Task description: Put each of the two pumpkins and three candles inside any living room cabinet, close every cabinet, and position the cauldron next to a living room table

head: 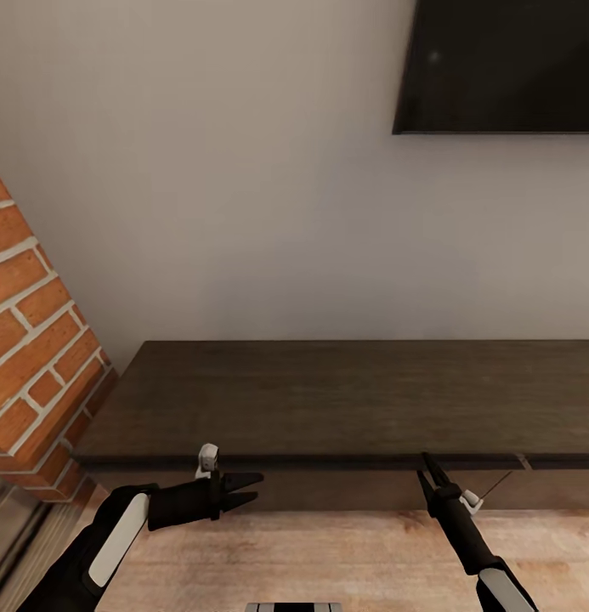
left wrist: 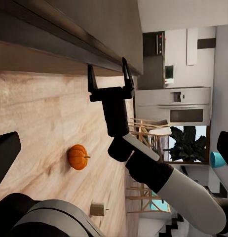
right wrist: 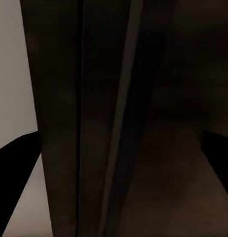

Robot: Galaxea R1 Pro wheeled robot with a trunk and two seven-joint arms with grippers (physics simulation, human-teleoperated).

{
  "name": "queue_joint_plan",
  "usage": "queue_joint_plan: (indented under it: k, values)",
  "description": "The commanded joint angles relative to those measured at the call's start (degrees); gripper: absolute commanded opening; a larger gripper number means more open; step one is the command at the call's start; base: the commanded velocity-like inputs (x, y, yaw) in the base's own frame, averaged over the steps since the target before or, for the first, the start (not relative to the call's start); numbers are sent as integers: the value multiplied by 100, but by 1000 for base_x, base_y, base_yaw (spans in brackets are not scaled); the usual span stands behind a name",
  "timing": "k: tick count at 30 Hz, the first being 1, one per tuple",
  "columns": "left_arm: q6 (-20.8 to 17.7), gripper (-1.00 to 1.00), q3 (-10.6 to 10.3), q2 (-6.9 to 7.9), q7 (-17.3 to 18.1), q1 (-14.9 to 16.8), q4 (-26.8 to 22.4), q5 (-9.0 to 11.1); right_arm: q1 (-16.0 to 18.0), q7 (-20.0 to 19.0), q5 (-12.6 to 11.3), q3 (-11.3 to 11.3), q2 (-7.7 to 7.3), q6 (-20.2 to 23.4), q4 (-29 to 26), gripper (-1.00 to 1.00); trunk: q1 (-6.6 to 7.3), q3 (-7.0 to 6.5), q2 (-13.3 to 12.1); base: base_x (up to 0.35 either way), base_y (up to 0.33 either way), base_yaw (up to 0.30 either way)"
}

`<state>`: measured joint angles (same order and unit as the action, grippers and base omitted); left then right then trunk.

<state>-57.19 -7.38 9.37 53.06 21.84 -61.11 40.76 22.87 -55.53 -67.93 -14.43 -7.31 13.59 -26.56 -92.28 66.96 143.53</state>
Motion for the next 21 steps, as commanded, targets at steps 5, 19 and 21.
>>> queue_joint_plan:
  k: [5, 19, 21]
  values:
    - [-21, 100, -10, 3, 11, 4, 3, 10, 7, -19, -63, 2, 2, 73, -103, -100, 1, 3, 2, -76, 0, 0]
    - [-21, 100, -10, -1, 11, 4, 5, 10, 7, -19, -63, 5, 2, 73, -103, -100, 1, 3, 2, -12, 0, 0]
    - [-19, 100, -10, -4, 11, 4, 6, 10, 7, -19, -63, 9, 2, 73, -103, -100, 1, 3, 2, 0, 0, 0]
